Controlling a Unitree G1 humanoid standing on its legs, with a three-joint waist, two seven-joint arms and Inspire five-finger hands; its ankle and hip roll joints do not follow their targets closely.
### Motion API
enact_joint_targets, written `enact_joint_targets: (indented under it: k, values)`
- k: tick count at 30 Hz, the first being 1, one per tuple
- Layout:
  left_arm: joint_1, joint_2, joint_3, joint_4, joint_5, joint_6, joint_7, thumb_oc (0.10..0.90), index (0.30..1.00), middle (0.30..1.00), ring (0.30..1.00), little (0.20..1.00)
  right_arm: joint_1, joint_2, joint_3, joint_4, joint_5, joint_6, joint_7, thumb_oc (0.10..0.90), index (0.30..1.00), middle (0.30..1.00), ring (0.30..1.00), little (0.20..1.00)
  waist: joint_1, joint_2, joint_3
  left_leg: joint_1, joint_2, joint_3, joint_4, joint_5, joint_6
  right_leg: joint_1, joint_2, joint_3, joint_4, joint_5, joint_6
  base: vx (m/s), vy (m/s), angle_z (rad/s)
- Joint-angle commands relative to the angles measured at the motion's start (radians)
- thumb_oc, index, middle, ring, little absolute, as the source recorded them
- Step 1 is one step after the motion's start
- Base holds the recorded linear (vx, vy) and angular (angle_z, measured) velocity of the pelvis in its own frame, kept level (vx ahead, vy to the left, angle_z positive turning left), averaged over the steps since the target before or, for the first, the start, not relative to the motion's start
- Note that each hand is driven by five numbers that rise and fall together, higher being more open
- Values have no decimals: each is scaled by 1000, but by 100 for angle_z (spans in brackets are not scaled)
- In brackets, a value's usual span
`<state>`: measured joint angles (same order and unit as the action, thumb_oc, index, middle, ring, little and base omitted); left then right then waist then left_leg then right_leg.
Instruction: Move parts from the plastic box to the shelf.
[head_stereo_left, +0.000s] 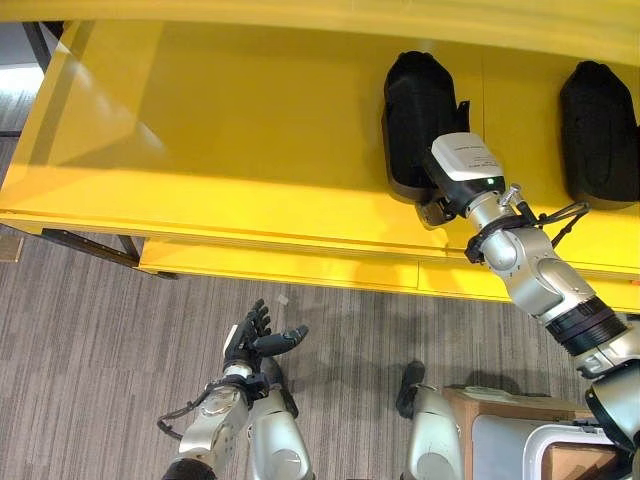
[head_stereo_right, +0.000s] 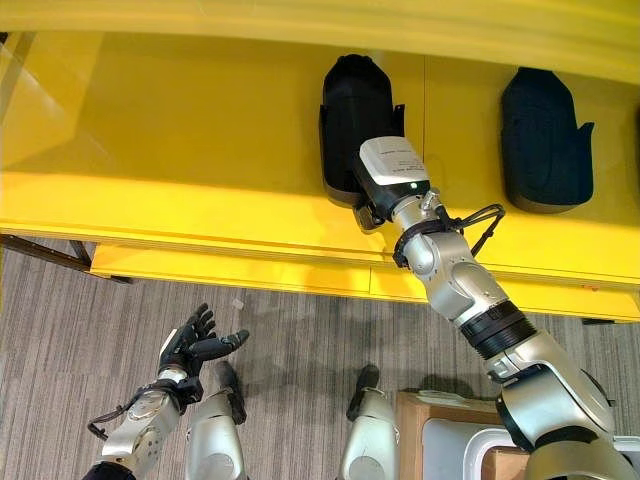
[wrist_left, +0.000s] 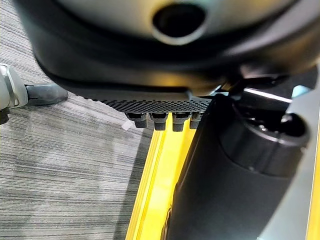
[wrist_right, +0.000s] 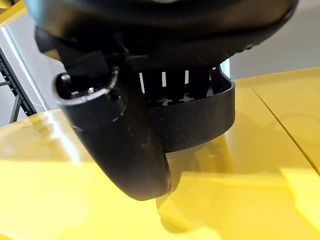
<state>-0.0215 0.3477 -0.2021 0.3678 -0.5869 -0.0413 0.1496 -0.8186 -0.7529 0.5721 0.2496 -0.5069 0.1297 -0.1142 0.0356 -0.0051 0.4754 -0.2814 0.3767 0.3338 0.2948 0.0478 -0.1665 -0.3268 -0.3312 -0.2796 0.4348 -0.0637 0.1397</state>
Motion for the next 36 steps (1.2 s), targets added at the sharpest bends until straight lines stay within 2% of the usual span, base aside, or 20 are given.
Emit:
enact_joint_targets:
  k: [1, 2, 3, 4, 5, 36]
  values:
    - [0, 53, -20, -121, -9, -81, 15, 900, 1000, 1000, 1000, 1000, -98, 0, -109, -43, 0, -17, -80, 400, 300, 300, 300, 300, 20, -21, -47, 31, 69, -20, 66, -28, -22, 45, -47, 39, -10, 30, 33, 0, 0, 0]
    - [-3, 53, -20, -120, -9, -81, 17, 900, 1000, 1000, 1000, 1000, -96, 1, -110, -40, 5, -16, -81, 471, 399, 399, 399, 399, 20, -22, -45, 30, 69, -20, 66, -29, -21, 43, -47, 40, -9, 30, 33, 0, 0, 0]
    - [-5, 54, -22, -120, -7, -80, 17, 900, 1000, 1000, 1000, 1000, -93, 6, -108, -35, 7, -16, -79, 471, 399, 399, 399, 399, 20, -22, -44, 30, 69, -21, 65, -28, -21, 42, -47, 41, -10, 30, 32, 0, 0, 0]
    - [-5, 54, -21, -121, -7, -80, 17, 900, 1000, 1000, 1000, 1000, -92, 6, -109, -35, 9, -15, -80, 875, 964, 964, 964, 964, 19, -22, -42, 30, 69, -20, 64, -29, -21, 42, -48, 41, -10, 30, 32, 0, 0, 0]
    - [-6, 53, -22, -120, -7, -80, 17, 900, 1000, 1000, 1000, 1000, -90, 9, -108, -30, 14, -14, -78, 900, 1000, 1000, 1000, 1000, 19, -22, -40, 28, 69, -21, 66, -29, -20, 40, -48, 41, -8, 31, 32, 0, 0, 0]
    - [-7, 50, -5, -114, -1, -79, 29, 900, 1000, 1000, 1000, 1000, -54, 19, -124, -51, 32, -10, -85, 900, 1000, 1000, 1000, 1000, 18, -21, -30, 15, 60, -24, 67, -31, -20, 19, -50, 44, 3, 36, 31, 1, -1, 1]
